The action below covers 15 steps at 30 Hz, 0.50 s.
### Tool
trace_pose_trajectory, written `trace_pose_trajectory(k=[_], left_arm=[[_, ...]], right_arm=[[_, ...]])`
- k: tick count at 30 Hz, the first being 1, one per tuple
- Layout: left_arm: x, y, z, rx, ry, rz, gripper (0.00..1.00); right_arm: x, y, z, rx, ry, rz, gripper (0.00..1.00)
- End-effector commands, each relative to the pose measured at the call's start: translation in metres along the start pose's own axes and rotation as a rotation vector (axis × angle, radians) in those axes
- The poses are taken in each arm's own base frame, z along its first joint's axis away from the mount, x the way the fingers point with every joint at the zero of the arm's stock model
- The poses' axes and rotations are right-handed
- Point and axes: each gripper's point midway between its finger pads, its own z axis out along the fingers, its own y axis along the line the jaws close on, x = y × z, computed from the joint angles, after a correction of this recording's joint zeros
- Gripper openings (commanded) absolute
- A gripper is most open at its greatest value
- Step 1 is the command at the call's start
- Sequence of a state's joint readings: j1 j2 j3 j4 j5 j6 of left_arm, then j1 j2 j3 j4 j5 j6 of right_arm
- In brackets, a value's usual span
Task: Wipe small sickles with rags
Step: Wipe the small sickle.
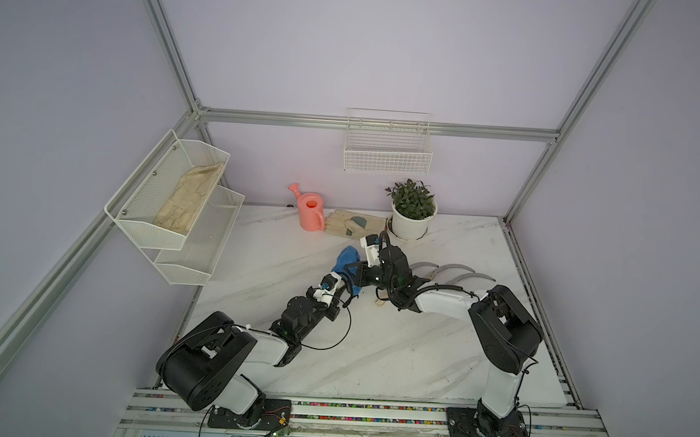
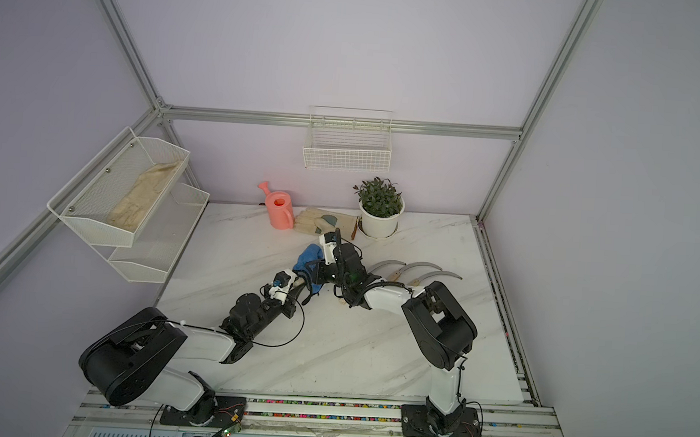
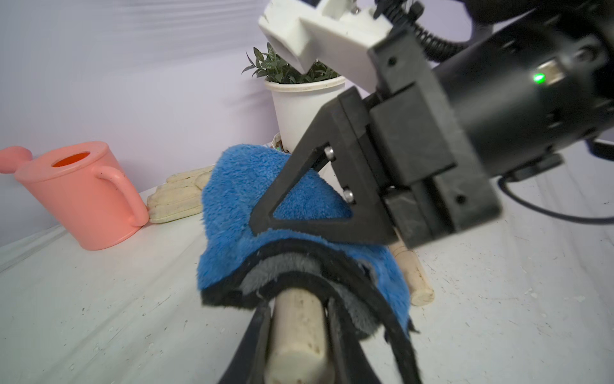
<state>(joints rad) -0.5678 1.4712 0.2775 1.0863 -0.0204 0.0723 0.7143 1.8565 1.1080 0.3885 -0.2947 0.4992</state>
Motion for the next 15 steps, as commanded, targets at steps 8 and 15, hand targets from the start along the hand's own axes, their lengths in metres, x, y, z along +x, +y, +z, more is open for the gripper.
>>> trace_pose_trajectory(k=[8,15], left_arm=[[-0.043,0.005,0.001,-0.014,-0.140,0.005,0.00],[-0.046,0.005,-0.001,-0.011,-0.147,0.003,0.00]], right_arm=[[0.031,0.018,0.003,-0.025,0.073,-0.037,0.00],[0.043,-0.063,0.013,0.188,0.085,0.029,0.00]])
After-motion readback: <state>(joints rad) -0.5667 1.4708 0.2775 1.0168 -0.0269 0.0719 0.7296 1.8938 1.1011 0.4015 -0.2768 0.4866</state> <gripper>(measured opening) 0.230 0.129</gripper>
